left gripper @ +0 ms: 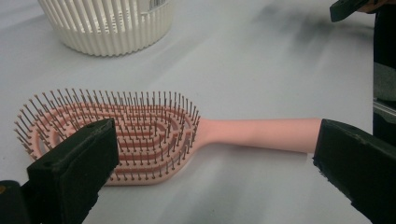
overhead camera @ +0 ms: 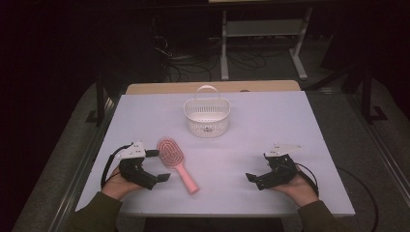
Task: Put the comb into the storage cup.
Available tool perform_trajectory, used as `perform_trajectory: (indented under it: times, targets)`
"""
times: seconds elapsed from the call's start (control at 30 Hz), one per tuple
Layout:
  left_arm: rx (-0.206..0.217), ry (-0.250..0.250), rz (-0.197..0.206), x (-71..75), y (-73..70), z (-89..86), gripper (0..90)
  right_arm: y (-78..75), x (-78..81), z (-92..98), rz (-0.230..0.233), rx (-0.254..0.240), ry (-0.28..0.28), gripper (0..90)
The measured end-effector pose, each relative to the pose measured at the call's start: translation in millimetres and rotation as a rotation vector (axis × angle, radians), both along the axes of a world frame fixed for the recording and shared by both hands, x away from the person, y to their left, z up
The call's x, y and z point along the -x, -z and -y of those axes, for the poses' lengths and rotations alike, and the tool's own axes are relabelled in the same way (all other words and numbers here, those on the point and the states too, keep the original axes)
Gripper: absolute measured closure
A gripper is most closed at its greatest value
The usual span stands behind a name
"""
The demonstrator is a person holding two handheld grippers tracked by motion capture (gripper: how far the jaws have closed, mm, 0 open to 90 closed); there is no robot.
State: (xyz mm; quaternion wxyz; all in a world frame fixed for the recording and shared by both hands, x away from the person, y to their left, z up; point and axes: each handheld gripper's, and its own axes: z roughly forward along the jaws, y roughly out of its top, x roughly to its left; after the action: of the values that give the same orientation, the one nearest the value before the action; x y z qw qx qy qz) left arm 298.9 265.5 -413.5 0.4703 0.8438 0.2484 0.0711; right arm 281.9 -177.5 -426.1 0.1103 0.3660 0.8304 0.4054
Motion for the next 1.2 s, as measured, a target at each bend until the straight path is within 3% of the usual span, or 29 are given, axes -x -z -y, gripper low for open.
perform_trajectory:
  times: [0.63,1.2]
  targets:
    - [0.02,-0.002,-0.014,-6.6,-7.9,4.8,0.3,-2.8,1.2,6.2,-0.002,-0.046,0.027,0.0]
    - [0.041,0.038,-0.01,-14.8,-13.7,22.7,0.5,-3.5,4.0,10.4,-0.001,-0.06,0.045,0.0]
